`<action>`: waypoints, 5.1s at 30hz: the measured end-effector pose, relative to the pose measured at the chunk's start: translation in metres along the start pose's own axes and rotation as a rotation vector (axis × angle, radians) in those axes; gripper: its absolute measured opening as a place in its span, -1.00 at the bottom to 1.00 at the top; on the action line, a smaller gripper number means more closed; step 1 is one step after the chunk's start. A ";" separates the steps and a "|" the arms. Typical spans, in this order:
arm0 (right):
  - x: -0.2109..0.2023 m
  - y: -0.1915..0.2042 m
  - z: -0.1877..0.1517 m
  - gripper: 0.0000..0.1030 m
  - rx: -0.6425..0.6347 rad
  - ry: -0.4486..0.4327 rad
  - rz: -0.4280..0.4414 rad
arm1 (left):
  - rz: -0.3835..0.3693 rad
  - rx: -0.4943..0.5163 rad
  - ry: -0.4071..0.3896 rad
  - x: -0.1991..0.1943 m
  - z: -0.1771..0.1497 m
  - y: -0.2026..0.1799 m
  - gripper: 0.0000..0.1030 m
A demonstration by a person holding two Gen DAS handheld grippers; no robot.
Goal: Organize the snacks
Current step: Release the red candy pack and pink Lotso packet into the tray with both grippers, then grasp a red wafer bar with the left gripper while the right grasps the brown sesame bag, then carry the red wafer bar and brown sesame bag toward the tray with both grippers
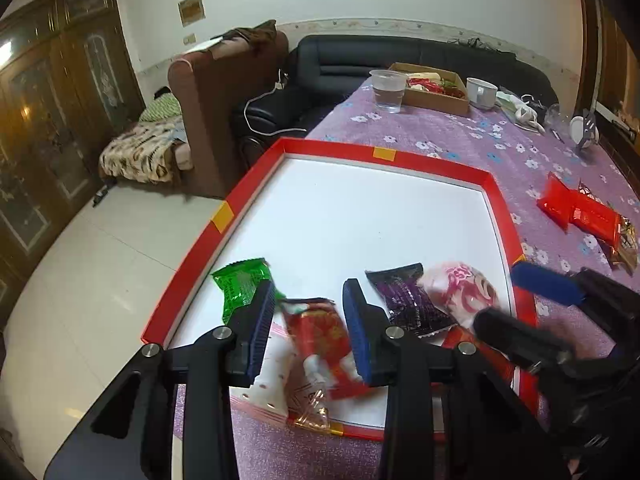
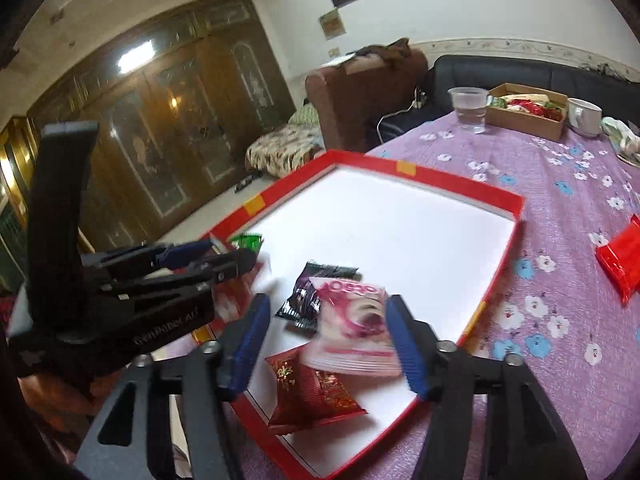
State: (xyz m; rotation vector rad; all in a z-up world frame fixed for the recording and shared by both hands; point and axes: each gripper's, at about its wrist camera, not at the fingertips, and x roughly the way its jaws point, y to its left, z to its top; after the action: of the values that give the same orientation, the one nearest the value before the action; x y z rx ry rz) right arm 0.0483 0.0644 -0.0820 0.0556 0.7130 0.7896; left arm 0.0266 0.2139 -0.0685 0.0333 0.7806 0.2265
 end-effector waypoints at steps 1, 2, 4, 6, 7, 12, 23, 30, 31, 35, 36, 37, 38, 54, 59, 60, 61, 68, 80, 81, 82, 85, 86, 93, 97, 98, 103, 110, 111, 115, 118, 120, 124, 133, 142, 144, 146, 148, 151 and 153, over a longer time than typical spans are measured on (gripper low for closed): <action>-0.002 -0.002 0.001 0.28 0.006 -0.010 -0.003 | 0.008 0.006 -0.007 -0.002 0.000 -0.001 -0.35; -0.004 -0.005 0.002 0.28 0.015 -0.020 -0.009 | 0.017 0.013 -0.016 -0.004 0.001 -0.003 -0.35; -0.009 -0.010 0.001 0.29 0.027 -0.027 -0.022 | 0.024 0.020 -0.027 -0.007 0.001 -0.003 -0.35; -0.013 -0.016 0.000 0.29 0.043 -0.030 -0.032 | 0.026 0.020 -0.035 -0.010 0.002 -0.005 -0.33; -0.015 -0.019 0.000 0.29 0.053 -0.032 -0.034 | 0.030 0.019 -0.039 -0.011 0.003 -0.005 -0.31; -0.029 -0.034 -0.001 0.29 0.076 -0.046 -0.060 | 0.043 0.028 -0.067 -0.019 0.007 -0.012 -0.23; -0.079 -0.087 -0.001 0.29 0.139 -0.104 -0.192 | 0.021 0.109 -0.128 -0.033 0.025 -0.058 -0.07; -0.149 -0.164 -0.019 0.30 0.242 -0.130 -0.442 | -0.141 0.225 -0.139 -0.036 0.038 -0.127 0.15; -0.161 -0.179 -0.024 0.30 0.275 -0.125 -0.478 | -0.174 0.239 -0.129 -0.034 0.040 -0.138 0.15; -0.186 -0.223 -0.039 0.32 0.352 -0.091 -0.566 | -0.249 0.288 -0.102 -0.019 0.051 -0.184 0.15; -0.189 -0.231 -0.041 0.34 0.365 -0.078 -0.579 | -0.261 0.291 -0.096 -0.015 0.054 -0.193 0.15; -0.190 -0.238 -0.043 0.34 0.372 -0.065 -0.584 | -0.264 0.293 -0.084 -0.009 0.059 -0.201 0.15; -0.190 -0.244 -0.043 0.34 0.373 -0.053 -0.587 | -0.261 0.295 -0.075 -0.006 0.062 -0.208 0.15; -0.167 -0.299 -0.025 0.40 0.574 -0.026 -0.445 | -0.237 0.476 0.060 0.070 0.094 -0.289 0.15; -0.166 -0.307 -0.033 0.20 0.600 -0.032 -0.442 | -0.228 0.560 0.026 0.077 0.094 -0.311 0.17; -0.167 -0.307 -0.033 0.06 0.603 -0.039 -0.434 | -0.219 0.584 0.016 0.078 0.095 -0.316 0.17; -0.166 -0.308 -0.034 0.04 0.610 -0.039 -0.431 | -0.222 0.594 0.011 0.078 0.095 -0.319 0.17; -0.166 -0.308 -0.034 0.03 0.586 -0.049 -0.430 | -0.356 0.599 0.015 0.078 0.097 -0.333 0.17; -0.166 -0.306 -0.033 0.02 0.551 -0.045 -0.466 | -0.468 0.489 0.160 0.090 0.090 -0.319 0.18; -0.166 -0.305 -0.033 0.02 0.545 -0.043 -0.470 | -0.467 0.476 0.165 0.094 0.092 -0.318 0.15; -0.164 -0.304 -0.033 0.02 0.534 -0.039 -0.478 | -0.472 0.460 0.168 0.096 0.093 -0.316 0.07; -0.161 -0.300 -0.030 -0.01 0.498 -0.026 -0.503 | -0.477 0.487 0.137 0.089 0.087 -0.318 -0.12; -0.161 -0.299 -0.030 -0.02 0.495 -0.025 -0.504 | -0.474 0.496 0.128 0.087 0.085 -0.318 -0.12; -0.181 -0.298 -0.035 -0.14 0.555 -0.075 -0.474 | -0.491 0.459 0.164 0.070 0.068 -0.288 -0.15; -0.193 -0.285 -0.042 -0.14 0.582 -0.091 -0.457 | -0.487 0.435 0.193 0.049 0.044 -0.261 -0.15; -0.195 -0.282 -0.045 -0.14 0.596 -0.097 -0.445 | -0.489 0.431 0.199 0.042 0.036 -0.253 -0.15; -0.203 -0.252 -0.071 -0.14 0.640 -0.093 -0.375 | -0.521 0.401 0.217 0.017 0.009 -0.219 -0.15; -0.195 -0.205 -0.086 -0.15 0.666 -0.083 -0.234 | -0.560 0.362 0.183 -0.016 -0.013 -0.184 -0.14; -0.192 -0.197 -0.085 -0.15 0.663 -0.078 -0.206 | -0.567 0.352 0.169 -0.023 -0.014 -0.177 -0.14; -0.172 -0.167 -0.071 -0.16 0.623 -0.050 -0.139 | -0.555 0.317 0.112 -0.040 -0.011 -0.151 -0.14; -0.153 -0.144 -0.056 -0.16 0.575 -0.030 -0.102 | -0.525 0.271 0.069 -0.047 -0.005 -0.125 -0.14; -0.140 -0.127 -0.047 -0.16 0.549 -0.019 -0.070 | -0.501 0.241 0.049 -0.047 -0.002 -0.108 -0.14; -0.108 -0.097 -0.026 -0.17 0.490 0.016 -0.029 | -0.448 0.176 0.032 -0.041 0.002 -0.068 -0.14; -0.021 -0.045 0.022 -0.17 0.388 0.091 0.050 | -0.310 0.044 0.034 -0.013 0.008 0.007 -0.14; 0.064 -0.006 0.048 -0.12 0.293 0.178 0.072 | -0.211 -0.026 0.083 0.012 0.009 0.046 -0.13; 0.073 0.002 0.053 -0.11 0.263 0.178 0.056 | -0.178 -0.038 0.091 0.014 0.010 0.050 -0.13; 0.074 0.005 0.056 -0.10 0.264 0.166 0.065 | -0.143 -0.052 0.098 0.016 0.011 0.055 -0.13; 0.067 0.004 0.059 -0.09 0.255 0.135 0.071 | -0.122 -0.060 0.089 0.014 0.012 0.059 -0.12; 0.044 -0.002 0.063 0.00 0.243 0.061 0.054 | -0.123 -0.058 0.059 0.006 0.017 0.055 -0.12; 0.023 -0.014 0.063 0.08 0.243 0.016 0.015 | -0.143 -0.042 0.029 -0.003 0.020 0.043 -0.10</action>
State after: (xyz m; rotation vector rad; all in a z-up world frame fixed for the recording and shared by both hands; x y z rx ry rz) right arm 0.1062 0.0830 -0.0513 0.2748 0.8220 0.7147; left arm 0.0301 0.2566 -0.0471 -0.0653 0.8037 0.1080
